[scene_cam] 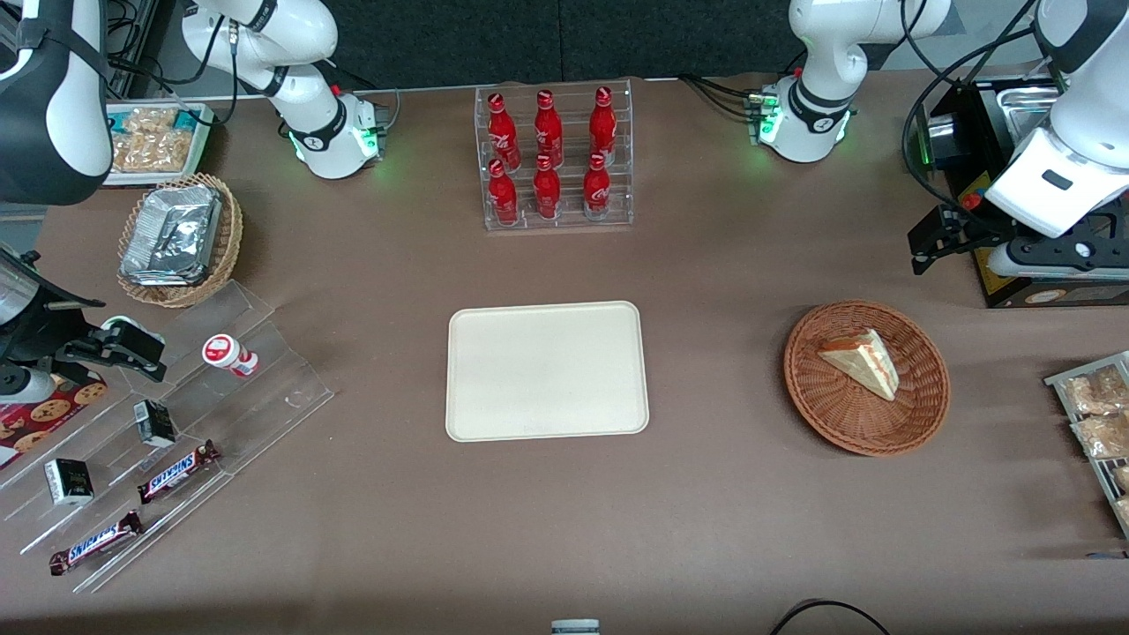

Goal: Place sandwich from basket to tray
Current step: 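Move the left gripper over the sandwich in the wicker basket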

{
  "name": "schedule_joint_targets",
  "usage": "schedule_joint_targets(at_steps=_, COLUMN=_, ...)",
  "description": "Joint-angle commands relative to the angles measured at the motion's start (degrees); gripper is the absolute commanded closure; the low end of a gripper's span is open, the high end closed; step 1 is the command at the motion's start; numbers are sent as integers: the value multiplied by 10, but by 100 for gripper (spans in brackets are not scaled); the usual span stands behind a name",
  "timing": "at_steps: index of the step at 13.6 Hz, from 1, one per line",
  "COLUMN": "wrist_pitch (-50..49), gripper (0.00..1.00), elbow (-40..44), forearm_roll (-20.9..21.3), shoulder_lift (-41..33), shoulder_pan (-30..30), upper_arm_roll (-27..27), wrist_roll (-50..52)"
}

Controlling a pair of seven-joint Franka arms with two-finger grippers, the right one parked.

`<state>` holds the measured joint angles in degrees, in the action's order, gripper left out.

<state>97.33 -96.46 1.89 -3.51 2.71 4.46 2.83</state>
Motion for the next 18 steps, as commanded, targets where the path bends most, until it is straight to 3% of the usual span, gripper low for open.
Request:
schedule_joint_targets(at_steps=1, wrist_pitch=1, gripper=0, elbow=1, forearm_roll=-9, shoulder_lift=-4, shoulder_pan=-1, upper_arm_roll=0, wrist_roll=-2)
schedule_joint_targets(at_steps=4, wrist_pitch=1, gripper=0, elbow=-6, forearm_roll=-15, shoulder_lift=11, shoulder_pan=-6, upper_arm_roll=-2, wrist_roll=40)
schedule_joint_targets(at_steps=5, wrist_pitch=2, gripper=0, elbow=-19, forearm_roll=-36, shoulder_lift=16, shoulder_pan=-8, upper_arm_roll=-4, wrist_roll=98)
schedule_joint_targets(at_steps=9, wrist_pitch=8, gripper=0, elbow=-31, forearm_roll=-35, shoulder_lift=67, shoulder_pan=-8, upper_arm_roll=-7, wrist_roll=409)
schedule_joint_targets(at_steps=11, wrist_pitch=42, gripper=0, elbow=-57, forearm_roll=-35, shoulder_lift=83, shoulder_pan=-9, upper_arm_roll=-18, wrist_roll=430)
schedule_joint_targets(at_steps=14, wrist_pitch=166, gripper=0, elbow=-177, forearm_roll=-32, shoulder_lift=70, shoulder_pan=-8, upper_arm_roll=-43, wrist_roll=437)
schedule_joint_targets(at_steps=18, wrist_pitch=284, gripper=0, elbow=-264, forearm_roll=-31, shoulder_lift=84, shoulder_pan=-9, upper_arm_roll=-67, wrist_roll=441)
